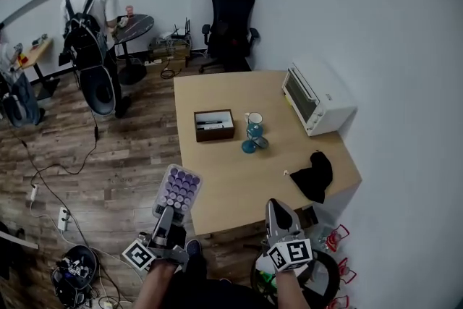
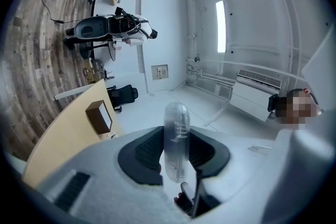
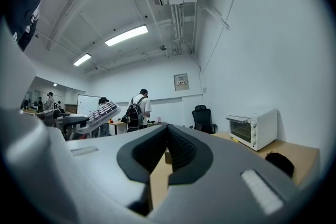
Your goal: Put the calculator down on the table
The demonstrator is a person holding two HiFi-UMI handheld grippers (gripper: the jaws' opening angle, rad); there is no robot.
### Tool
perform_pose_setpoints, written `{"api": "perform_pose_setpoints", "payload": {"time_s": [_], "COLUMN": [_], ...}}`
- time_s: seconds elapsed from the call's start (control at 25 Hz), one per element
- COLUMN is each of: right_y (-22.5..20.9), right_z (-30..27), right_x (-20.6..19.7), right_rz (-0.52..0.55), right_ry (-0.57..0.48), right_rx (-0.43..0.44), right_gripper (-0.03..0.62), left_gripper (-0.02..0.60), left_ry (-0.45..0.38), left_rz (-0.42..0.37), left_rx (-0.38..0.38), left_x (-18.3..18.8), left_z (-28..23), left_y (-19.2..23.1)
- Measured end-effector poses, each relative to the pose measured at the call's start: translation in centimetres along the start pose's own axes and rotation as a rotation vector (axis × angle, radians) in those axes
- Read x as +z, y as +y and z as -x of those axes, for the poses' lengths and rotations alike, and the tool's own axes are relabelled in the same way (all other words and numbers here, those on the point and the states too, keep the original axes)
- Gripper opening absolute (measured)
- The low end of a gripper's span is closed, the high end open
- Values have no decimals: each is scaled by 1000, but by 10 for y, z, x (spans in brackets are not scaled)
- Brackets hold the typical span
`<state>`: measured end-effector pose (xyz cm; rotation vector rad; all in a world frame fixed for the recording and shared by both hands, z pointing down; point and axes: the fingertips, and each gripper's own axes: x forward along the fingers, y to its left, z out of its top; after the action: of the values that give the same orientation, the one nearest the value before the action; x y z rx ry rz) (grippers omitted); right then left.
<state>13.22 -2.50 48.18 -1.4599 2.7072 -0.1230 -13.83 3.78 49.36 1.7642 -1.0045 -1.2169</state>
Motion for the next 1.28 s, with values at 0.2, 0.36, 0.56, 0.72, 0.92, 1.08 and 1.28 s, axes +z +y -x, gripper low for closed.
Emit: {"api": "perform_pose_setpoints", "payload": {"time_s": [0.2,0.36,0.56,0.72,0.92,1.08,1.28], "right_y": [-1,-1,-10,-23,-40,-54,-64], "right_z": [-65,-97,-124,-145,-166,-174,-176], "right_x": [15,19,17,8,15,13,10], "right_rz": [18,11,49,32,43,56,47], "right_ry": [-32,-45,-21,-3,-9,5,11], "right_rx": [-53,-99,-103,-99,-82,-75,-65], "right_gripper": [6,6,6,6,6,6,6], "left_gripper": [101,101,101,101,101,103,103], "left_ry": [124,254,386,582,790,906,985], "left_rz": [10,26,104,119,68,159,230], "left_rx": [26,56,153,232,281,318,432], "left_x": [37,45,32,-1,-36,-69,-95], "left_z": [-54,-82,-111,-120,-120,-120,-108], "left_y": [37,68,107,144,196,241,308]}}
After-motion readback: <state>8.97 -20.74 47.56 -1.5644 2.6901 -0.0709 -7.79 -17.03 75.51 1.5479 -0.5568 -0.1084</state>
